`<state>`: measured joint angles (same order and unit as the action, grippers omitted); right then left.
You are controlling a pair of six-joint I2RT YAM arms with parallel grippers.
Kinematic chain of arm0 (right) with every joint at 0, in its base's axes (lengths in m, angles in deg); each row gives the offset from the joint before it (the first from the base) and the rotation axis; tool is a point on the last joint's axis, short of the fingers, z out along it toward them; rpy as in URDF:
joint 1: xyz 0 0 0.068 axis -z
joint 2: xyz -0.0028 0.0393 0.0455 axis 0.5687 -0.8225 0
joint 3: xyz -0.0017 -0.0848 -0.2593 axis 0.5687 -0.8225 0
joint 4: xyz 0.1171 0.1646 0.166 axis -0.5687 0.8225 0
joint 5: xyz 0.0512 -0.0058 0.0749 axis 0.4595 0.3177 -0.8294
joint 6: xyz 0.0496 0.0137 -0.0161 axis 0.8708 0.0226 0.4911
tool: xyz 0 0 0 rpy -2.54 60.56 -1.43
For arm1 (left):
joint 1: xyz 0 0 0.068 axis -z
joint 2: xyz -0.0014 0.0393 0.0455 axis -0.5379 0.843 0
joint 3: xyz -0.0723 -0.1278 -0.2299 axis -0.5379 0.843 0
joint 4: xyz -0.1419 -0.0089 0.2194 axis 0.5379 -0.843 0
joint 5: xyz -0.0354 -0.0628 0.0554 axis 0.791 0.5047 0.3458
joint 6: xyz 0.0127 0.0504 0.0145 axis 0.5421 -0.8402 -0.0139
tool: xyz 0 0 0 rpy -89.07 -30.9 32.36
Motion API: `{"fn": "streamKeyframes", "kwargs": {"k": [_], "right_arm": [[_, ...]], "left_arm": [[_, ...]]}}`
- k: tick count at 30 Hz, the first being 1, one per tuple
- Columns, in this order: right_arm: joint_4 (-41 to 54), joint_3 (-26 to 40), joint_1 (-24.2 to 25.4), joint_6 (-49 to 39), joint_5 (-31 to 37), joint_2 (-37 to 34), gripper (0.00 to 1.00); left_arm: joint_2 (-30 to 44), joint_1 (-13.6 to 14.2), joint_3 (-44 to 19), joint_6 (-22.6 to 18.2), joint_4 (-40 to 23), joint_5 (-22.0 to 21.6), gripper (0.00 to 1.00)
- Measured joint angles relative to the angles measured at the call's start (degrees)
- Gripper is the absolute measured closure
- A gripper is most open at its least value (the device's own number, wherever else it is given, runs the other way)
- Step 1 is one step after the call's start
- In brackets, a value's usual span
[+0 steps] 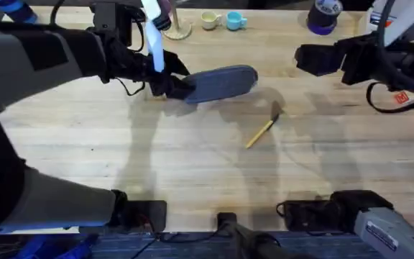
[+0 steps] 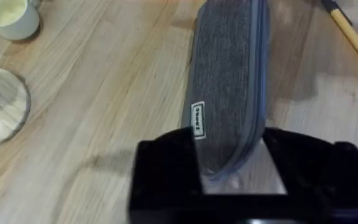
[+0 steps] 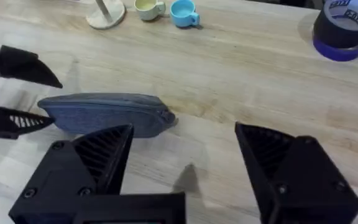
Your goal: Unzip the bag, pick up the pens from the table one at a time and place them inside, then zip the bag closed.
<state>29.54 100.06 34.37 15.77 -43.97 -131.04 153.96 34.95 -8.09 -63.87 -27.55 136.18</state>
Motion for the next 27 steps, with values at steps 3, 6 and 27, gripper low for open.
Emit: {"fn": "streamKeyframes", "kwargs": {"k": [3, 6, 27], "right_arm": [[0.02, 0.00, -0.01, 0.00, 0.00, 0.00, 0.006], [0.03, 0.00, 0.00, 0.00, -0.10, 0.01, 0.006], [14.80, 13.27, 0.00, -15.69, -9.92, -16.49, 0.007]], "left_arm": [[0.00, 0.35, 0.00, -0.21, 0.06, -0.17, 0.877], [0.00, 0.35, 0.00, -0.22, 0.06, -0.29, 0.949], [0.00, 0.35, 0.00, -0.21, 0.06, -0.31, 0.956]]}}
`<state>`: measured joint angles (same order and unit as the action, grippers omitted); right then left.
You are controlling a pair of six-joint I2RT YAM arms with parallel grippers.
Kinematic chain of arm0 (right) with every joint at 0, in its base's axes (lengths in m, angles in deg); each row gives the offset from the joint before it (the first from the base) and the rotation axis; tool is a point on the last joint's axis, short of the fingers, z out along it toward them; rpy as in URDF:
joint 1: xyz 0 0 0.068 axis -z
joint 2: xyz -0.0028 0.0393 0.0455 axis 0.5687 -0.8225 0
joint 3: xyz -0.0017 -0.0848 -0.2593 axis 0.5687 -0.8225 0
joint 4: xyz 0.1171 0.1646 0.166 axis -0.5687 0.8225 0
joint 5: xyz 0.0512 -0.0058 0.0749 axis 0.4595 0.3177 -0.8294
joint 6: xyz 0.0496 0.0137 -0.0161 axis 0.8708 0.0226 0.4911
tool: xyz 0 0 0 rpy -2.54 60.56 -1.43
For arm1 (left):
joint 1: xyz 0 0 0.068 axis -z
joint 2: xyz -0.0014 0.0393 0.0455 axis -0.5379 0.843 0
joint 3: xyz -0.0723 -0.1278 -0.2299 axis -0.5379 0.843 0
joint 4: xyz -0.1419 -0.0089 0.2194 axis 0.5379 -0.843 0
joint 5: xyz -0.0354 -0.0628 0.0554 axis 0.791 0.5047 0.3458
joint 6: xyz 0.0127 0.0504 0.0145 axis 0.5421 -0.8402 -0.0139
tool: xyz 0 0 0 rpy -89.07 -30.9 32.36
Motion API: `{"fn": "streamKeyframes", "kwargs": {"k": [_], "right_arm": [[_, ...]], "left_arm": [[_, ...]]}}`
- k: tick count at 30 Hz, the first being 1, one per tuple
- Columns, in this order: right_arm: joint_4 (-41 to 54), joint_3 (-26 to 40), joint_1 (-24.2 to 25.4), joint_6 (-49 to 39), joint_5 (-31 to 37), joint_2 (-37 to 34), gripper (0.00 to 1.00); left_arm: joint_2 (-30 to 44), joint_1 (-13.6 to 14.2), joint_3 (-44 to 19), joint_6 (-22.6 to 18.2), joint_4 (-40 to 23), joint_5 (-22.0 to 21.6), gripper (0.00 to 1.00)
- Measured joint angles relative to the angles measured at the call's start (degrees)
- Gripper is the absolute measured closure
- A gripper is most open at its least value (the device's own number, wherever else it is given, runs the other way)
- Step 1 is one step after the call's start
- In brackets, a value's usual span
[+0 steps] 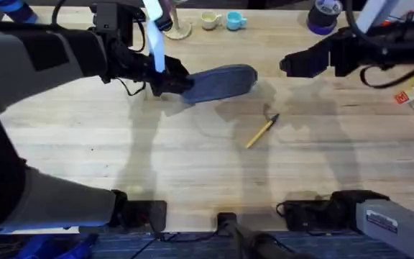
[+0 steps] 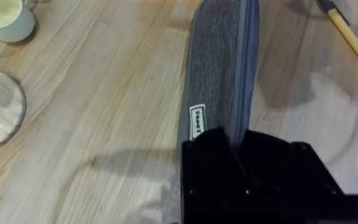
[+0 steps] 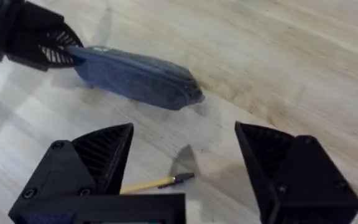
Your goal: Unzip the bag, pick up the pens from the table one at a time and place them inside, then zip the bag closed.
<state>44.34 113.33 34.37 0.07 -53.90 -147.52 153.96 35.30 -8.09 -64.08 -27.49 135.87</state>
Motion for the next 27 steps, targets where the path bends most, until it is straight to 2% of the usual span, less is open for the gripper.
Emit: {"fn": "streamKeyframes", "kwargs": {"k": [6, 10, 16, 19, 23, 27], "right_arm": [[6.60, 5.99, 1.54, -7.34, -2.01, -6.72, 0.008], [9.07, 8.76, 6.41, -12.19, -6.98, -8.99, 0.010], [9.70, 9.87, 16.52, -16.82, -17.84, -10.31, 0.009], [9.92, 9.89, 18.98, -17.67, -20.15, -11.25, 0.007], [7.15, 9.89, 20.35, -19.58, -20.27, -12.17, 0.006], [5.79, 9.98, 20.41, -22.63, -15.56, -12.16, 0.006]], "left_arm": [[0.00, 0.00, 0.00, 0.00, 0.00, 0.00, 0.956], [0.00, 0.00, 0.00, 0.00, 0.00, 0.00, 0.956], [0.00, 0.00, 0.00, 0.00, 0.00, 0.00, 0.957], [0.00, 0.00, 0.00, 0.00, 0.00, 0.00, 0.957], [0.00, 0.00, 0.00, 0.00, 0.00, 0.00, 0.957], [0.00, 0.00, 0.00, 0.00, -0.01, 0.00, 0.957]]}}
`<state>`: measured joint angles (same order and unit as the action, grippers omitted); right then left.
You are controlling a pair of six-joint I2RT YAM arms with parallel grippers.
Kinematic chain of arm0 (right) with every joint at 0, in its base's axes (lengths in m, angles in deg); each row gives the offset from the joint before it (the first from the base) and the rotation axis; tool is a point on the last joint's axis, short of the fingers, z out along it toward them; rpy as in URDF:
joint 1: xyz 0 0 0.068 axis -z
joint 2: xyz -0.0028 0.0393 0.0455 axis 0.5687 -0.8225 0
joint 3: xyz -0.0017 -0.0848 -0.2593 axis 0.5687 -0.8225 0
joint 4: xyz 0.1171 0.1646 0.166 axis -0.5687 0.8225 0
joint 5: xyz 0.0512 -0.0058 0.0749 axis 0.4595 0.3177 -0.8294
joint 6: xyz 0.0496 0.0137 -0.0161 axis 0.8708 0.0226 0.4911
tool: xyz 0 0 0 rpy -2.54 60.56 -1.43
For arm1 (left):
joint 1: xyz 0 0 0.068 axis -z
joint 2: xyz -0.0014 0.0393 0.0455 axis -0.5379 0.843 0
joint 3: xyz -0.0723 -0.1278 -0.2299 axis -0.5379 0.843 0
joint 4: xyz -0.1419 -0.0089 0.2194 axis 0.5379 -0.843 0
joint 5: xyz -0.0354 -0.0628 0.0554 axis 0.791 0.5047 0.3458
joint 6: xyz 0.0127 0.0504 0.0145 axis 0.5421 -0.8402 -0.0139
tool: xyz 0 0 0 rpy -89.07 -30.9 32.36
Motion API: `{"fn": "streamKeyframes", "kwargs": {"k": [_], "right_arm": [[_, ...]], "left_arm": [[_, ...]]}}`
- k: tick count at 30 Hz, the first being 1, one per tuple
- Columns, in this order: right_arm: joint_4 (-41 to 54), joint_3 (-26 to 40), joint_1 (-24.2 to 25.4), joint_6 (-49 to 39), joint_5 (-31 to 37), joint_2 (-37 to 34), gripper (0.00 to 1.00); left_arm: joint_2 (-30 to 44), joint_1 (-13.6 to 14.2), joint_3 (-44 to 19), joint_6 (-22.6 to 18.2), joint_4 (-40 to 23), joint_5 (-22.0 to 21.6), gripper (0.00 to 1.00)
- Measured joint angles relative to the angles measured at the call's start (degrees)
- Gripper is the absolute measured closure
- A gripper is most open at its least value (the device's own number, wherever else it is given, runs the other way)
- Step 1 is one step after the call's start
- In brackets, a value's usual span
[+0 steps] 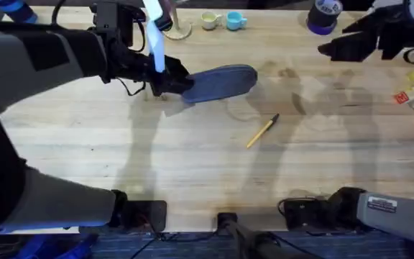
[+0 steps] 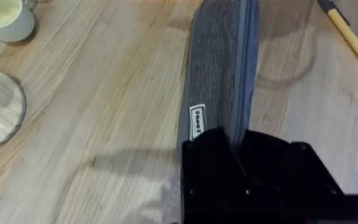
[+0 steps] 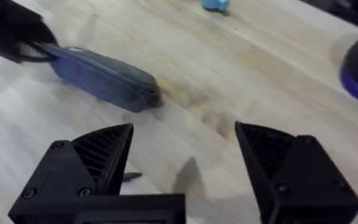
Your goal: Unzip the bag, pick up the pens from the table one at a time and place them inside, then zip the bag closed.
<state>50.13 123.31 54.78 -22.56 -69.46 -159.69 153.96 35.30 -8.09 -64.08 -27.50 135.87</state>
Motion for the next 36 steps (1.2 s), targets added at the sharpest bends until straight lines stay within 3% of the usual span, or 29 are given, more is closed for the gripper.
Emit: {"fn": "streamKeyframes", "kwargs": {"k": [7, 15, 19, 36], "right_arm": [[1.59, 0.00, -0.81, -3.67, 3.71, -0.01, 0.006], [7.74, 0.02, -4.36, -23.57, 0.23, -1.66, 0.006], [7.94, 0.04, -4.74, -28.81, -0.30, -5.13, 0.006], [8.13, 0.04, -6.23, -32.19, 1.11, -8.47, 0.006]], "left_arm": [[0.00, 0.00, 0.00, 0.00, -0.01, 0.00, 0.957], [0.00, 0.00, 0.00, 0.00, -0.01, 0.00, 0.957], [0.00, 0.00, 0.00, 0.00, -0.01, 0.00, 0.957], [0.00, 0.00, 0.00, 0.00, -0.01, 0.00, 0.956]]}}
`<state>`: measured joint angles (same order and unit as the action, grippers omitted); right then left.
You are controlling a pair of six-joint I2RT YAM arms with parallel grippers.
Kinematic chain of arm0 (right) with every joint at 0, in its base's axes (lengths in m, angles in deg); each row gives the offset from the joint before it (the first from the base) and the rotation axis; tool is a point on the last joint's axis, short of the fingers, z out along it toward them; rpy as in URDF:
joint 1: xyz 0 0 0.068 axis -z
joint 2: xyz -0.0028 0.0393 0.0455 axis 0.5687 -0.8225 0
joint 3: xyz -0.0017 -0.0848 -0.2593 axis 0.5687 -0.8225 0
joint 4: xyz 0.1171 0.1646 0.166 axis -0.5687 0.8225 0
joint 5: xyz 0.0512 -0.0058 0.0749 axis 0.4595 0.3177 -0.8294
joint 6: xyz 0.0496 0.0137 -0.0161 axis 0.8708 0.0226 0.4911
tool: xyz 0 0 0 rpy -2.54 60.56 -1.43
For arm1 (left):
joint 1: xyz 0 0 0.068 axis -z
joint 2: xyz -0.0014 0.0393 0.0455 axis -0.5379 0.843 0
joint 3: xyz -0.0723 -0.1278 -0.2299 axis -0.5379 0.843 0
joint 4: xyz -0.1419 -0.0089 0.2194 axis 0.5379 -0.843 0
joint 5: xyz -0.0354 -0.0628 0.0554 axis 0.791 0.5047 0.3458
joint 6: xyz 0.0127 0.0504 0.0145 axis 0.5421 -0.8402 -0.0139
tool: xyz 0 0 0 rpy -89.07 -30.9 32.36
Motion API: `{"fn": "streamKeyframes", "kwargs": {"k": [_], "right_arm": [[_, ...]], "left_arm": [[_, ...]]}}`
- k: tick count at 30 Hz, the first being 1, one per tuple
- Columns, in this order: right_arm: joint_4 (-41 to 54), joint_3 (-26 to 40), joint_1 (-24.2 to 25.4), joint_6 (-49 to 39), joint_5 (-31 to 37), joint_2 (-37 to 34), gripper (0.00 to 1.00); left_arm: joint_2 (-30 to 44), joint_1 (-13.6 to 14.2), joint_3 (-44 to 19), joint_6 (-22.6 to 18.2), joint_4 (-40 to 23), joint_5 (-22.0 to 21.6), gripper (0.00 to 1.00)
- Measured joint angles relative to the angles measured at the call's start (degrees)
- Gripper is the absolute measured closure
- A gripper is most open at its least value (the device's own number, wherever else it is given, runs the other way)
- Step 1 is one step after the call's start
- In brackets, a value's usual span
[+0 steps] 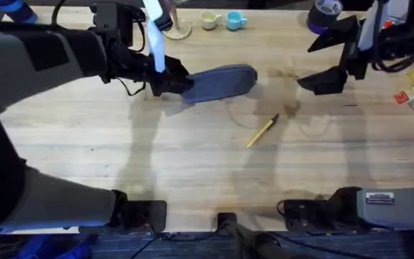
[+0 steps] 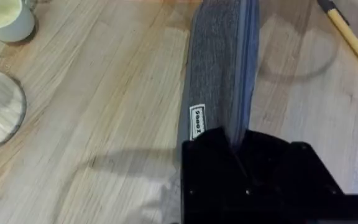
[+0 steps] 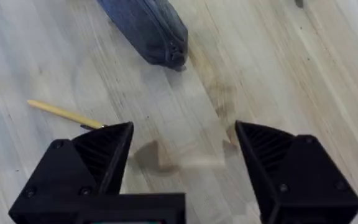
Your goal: Unzip the bag, pick up the pens from the table one at a time and place them inside, then zip the bag closed.
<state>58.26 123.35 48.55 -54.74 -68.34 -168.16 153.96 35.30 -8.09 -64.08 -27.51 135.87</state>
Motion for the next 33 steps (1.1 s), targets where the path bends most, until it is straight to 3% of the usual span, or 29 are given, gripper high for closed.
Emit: {"fn": "streamKeyframes", "kwargs": {"k": [17, 33], "right_arm": [[-3.55, 0.04, -6.28, -0.17, 0.02, -0.47, 0.006], [-10.95, 0.07, -12.89, -0.22, 0.02, -12.29, 0.006]], "left_arm": [[0.00, 0.00, 0.00, 0.00, 0.00, 0.00, 0.956], [0.00, 0.00, 0.00, 0.00, 0.00, 0.00, 0.956]]}}
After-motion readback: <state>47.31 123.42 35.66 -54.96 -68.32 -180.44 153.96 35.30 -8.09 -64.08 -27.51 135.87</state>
